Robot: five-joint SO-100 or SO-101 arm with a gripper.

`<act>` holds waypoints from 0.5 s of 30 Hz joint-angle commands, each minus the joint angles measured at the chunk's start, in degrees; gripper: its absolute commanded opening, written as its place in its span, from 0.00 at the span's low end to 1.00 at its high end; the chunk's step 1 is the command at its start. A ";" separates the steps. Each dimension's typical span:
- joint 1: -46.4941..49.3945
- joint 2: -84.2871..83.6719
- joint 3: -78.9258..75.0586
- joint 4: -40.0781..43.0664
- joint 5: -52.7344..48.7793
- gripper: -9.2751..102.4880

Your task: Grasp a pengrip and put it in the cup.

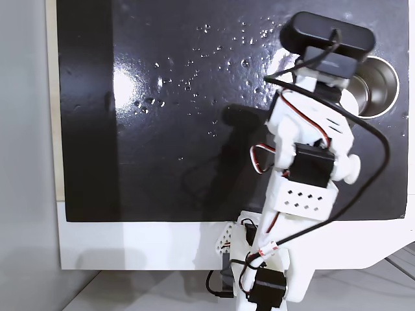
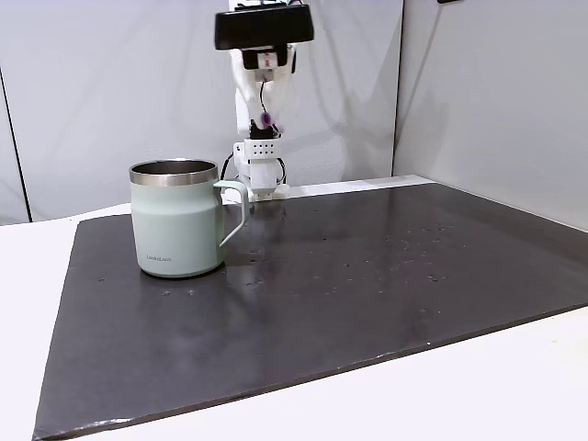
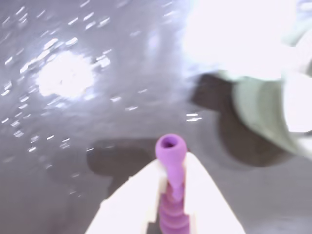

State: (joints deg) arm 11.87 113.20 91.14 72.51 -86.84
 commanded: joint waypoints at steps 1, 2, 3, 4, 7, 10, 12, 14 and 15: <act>5.36 3.34 -3.69 -1.14 -2.99 0.08; 6.59 3.52 -3.69 -1.49 -3.69 0.08; 7.73 3.60 -3.69 -1.85 -4.39 0.08; 8.88 3.60 -3.69 -2.46 -4.92 0.08; 11.69 3.52 -2.99 -5.71 -6.24 0.08; 13.54 2.90 -2.90 -8.61 -6.68 0.08; 14.59 2.72 -2.29 -11.43 -7.12 0.08; 15.91 3.25 -0.53 -15.21 -8.35 0.08; 16.52 3.43 0.35 -16.88 -8.96 0.08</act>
State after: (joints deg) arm 26.28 114.08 91.49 61.00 -94.39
